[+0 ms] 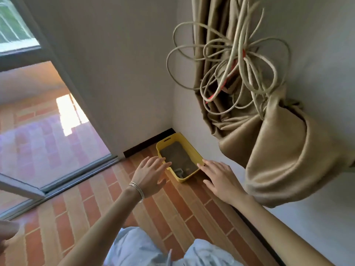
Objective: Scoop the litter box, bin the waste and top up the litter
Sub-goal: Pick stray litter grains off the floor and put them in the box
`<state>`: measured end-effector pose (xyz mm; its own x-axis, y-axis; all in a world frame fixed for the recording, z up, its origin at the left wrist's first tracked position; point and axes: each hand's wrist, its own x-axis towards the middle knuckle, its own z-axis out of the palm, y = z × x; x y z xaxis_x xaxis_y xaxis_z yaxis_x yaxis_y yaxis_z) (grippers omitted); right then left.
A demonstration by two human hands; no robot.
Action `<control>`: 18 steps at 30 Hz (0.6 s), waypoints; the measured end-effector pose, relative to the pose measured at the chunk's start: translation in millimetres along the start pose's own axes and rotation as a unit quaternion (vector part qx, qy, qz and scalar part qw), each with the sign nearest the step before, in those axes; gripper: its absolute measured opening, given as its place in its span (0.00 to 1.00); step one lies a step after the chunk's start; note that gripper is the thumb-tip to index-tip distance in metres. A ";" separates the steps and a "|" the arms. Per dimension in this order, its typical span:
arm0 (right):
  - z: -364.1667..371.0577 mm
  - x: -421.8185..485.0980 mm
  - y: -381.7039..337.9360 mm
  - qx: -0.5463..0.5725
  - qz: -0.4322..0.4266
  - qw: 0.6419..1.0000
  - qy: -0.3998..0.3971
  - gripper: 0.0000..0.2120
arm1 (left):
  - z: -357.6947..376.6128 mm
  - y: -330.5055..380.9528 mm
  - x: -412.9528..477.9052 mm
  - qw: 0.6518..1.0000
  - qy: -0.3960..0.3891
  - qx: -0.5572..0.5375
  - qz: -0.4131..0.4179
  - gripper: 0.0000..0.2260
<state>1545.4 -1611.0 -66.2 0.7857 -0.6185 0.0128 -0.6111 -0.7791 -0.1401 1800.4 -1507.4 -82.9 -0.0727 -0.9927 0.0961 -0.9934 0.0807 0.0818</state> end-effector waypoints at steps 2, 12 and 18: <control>7.1 17.8 -17.3 0.004 0.036 0.999 0.003 0.24 | 2.4 -27.2 8.0 1.000 0.003 0.006 0.027 0.26; 34.7 110.9 -146.5 0.058 0.247 0.966 0.053 0.24 | -31.7 -208.6 8.5 0.985 -0.013 -0.016 0.169 0.25; 25.4 119.6 -189.6 0.062 0.340 0.937 0.055 0.24 | -15.7 -255.8 23.9 0.966 -0.078 -0.044 0.242 0.25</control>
<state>1757.7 -1534.7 -63.2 0.2010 -0.9794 -0.0201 -0.9452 -0.1885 -0.2664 2054.2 -1550.3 -86.0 -0.5455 -0.8381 -0.0060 -0.8291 0.5386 0.1498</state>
